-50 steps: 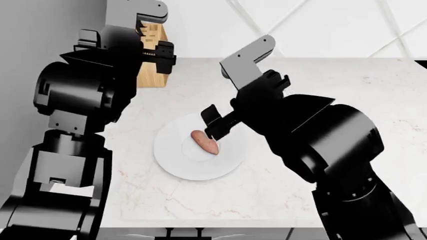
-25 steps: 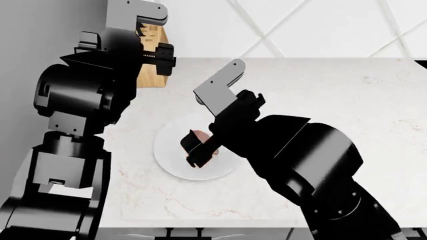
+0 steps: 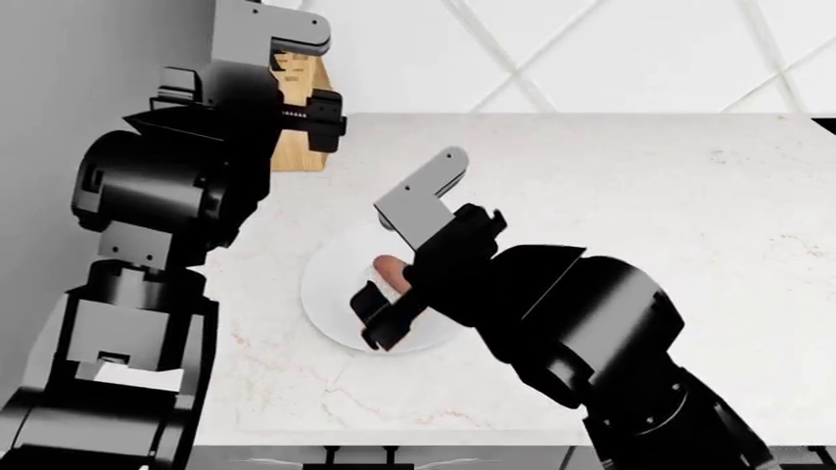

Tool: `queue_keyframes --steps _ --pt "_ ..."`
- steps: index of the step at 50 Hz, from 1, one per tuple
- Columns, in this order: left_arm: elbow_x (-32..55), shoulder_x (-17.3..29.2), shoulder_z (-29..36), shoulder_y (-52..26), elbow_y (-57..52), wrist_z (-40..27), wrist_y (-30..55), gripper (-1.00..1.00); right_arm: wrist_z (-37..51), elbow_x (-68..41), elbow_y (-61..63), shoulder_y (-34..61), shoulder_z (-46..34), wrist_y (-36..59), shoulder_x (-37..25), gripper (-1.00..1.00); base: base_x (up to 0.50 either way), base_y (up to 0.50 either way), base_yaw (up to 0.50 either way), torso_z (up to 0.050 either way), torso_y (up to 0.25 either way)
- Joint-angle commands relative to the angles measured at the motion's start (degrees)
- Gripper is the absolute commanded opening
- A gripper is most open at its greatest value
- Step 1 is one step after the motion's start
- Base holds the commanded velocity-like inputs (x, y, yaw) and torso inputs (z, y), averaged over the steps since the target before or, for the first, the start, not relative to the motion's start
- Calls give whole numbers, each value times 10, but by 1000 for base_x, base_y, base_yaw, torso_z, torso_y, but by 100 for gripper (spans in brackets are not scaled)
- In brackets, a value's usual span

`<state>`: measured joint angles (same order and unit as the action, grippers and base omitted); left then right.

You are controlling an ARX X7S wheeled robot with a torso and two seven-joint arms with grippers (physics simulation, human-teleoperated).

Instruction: Place the sweet potato on the top rack of the oven.

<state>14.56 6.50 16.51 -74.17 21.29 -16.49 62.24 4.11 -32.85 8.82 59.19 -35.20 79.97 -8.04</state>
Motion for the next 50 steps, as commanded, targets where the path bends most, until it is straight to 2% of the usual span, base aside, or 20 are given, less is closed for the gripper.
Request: queue_keyframes --steps 1,50 --pt "3 -3 5 2 9 -2 -9 100 -4 -6 -12 -12 -2 -15 -8 100 0 0 0 0 0" --pt "20 4 13 7 27 -10 -29 100 -11 -14 -63 -19 -16 -60 -16 100 0 0 0 0 0"
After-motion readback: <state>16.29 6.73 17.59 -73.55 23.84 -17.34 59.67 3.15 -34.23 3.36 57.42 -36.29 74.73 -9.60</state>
